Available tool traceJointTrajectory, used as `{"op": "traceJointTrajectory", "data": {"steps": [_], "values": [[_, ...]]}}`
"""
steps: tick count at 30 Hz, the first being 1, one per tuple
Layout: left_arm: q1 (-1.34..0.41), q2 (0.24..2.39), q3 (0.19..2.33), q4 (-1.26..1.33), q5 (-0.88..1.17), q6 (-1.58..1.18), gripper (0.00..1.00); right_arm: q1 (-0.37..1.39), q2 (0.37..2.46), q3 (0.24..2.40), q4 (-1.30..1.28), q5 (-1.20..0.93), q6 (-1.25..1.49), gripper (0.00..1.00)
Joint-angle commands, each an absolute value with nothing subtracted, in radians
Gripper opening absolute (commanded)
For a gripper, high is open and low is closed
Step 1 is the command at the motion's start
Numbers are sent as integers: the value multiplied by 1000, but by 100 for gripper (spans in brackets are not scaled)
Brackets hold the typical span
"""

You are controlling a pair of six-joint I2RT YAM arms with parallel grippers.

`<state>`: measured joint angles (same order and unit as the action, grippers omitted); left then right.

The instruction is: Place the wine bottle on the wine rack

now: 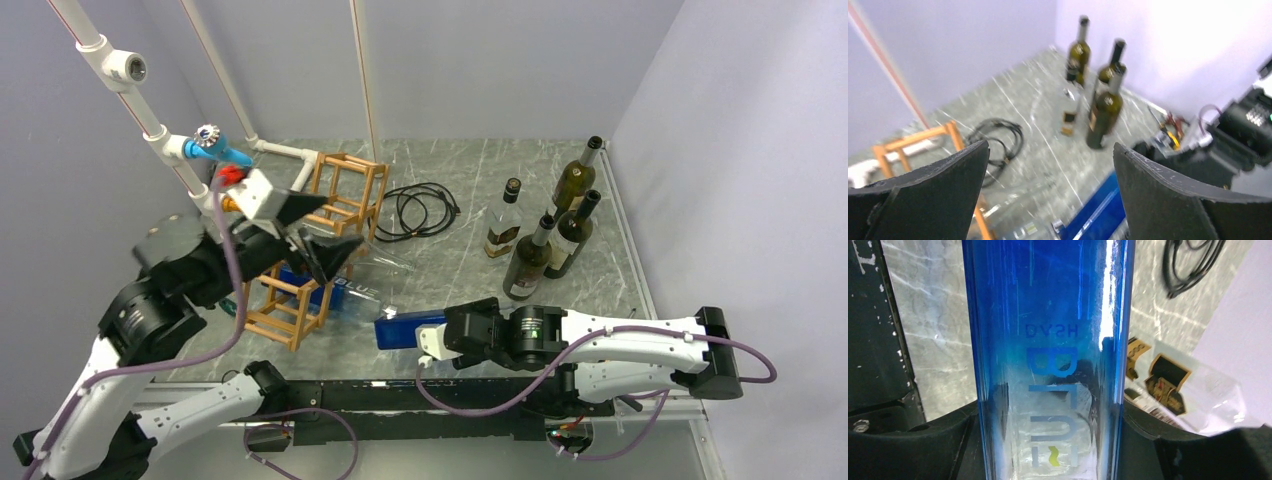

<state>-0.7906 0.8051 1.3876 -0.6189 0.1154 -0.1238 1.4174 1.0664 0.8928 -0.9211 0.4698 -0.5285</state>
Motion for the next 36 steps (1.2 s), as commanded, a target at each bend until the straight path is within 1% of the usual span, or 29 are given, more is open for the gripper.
{"op": "traceJointTrajectory", "data": {"steps": [1,7,11,16,20,24,30,36], "values": [[-786,784,1419,-458,-114,-62,99,1424,1028,969,-889,577,-337,0],[-787,785,1428,-354,-186,-12,100,1424,1033,1009,-959,612,-183,0],[-787,809,1426,-302,-179,45,100,1424,1050,1026,-1013,633,-93,0],[-787,867,1440,-310,-162,64,100,1424,1046,1041,-1060,643,-17,0],[-786,860,1366,-291,-160,68,100,1424,1044,1028,-1073,618,-2,0],[-787,832,1258,-241,-204,81,99,1424,1035,1018,-1066,626,-2,0],[-787,828,1192,-236,-237,76,98,1419,1024,1002,-1065,663,32,0],[-787,815,1153,-213,-223,66,97,1393,1013,970,-1043,674,31,0]]}}
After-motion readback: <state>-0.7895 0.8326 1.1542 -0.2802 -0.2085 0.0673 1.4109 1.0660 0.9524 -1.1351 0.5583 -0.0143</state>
